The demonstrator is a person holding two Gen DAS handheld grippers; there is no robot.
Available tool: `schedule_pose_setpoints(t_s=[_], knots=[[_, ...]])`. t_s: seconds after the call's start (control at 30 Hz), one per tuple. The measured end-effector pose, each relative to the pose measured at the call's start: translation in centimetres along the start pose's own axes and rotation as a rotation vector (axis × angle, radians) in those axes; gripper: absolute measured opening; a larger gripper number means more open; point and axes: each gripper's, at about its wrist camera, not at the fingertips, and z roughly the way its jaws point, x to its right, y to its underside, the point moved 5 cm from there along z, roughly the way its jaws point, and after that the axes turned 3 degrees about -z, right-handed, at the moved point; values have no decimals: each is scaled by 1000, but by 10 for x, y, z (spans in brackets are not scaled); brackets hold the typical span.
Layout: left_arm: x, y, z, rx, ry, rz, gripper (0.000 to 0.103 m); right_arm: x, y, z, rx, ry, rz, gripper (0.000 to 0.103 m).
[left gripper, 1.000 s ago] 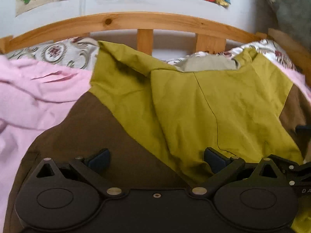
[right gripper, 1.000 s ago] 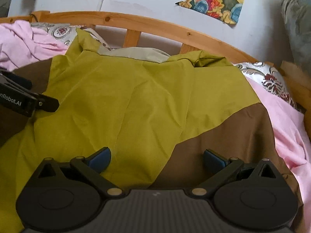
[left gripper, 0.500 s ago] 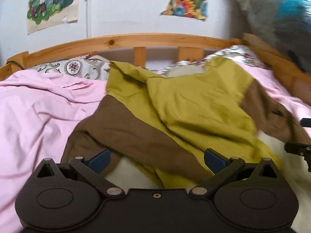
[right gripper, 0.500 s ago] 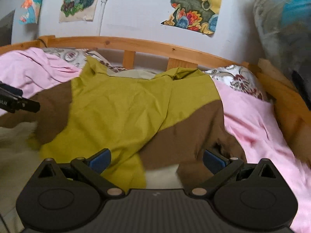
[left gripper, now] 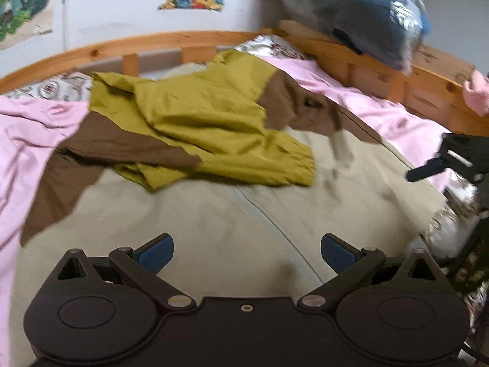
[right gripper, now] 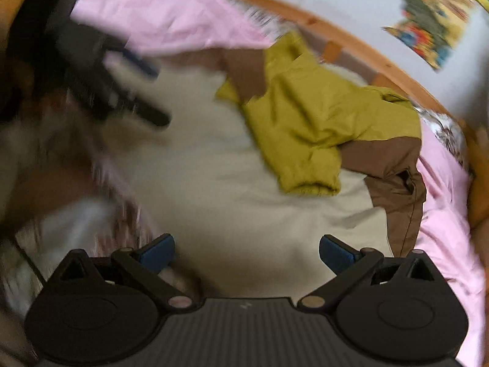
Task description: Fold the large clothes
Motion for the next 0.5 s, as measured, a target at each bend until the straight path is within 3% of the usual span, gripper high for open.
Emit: schedule_pose_setpoints(t_s=[0.07, 0.13, 0.4, 0.5], knots=[[5, 4, 0, -10, 29, 18, 102, -9, 5, 14, -65, 63, -25, 103], [11, 5, -2, -5, 53, 55, 102, -10, 10, 20, -70, 96, -11, 103], [34, 10, -9, -19, 146, 166, 102, 25, 6, 4, 110, 69, 176, 103], [36, 14, -1, -57, 122, 189, 102, 47, 10, -1, 170, 9, 304, 103]])
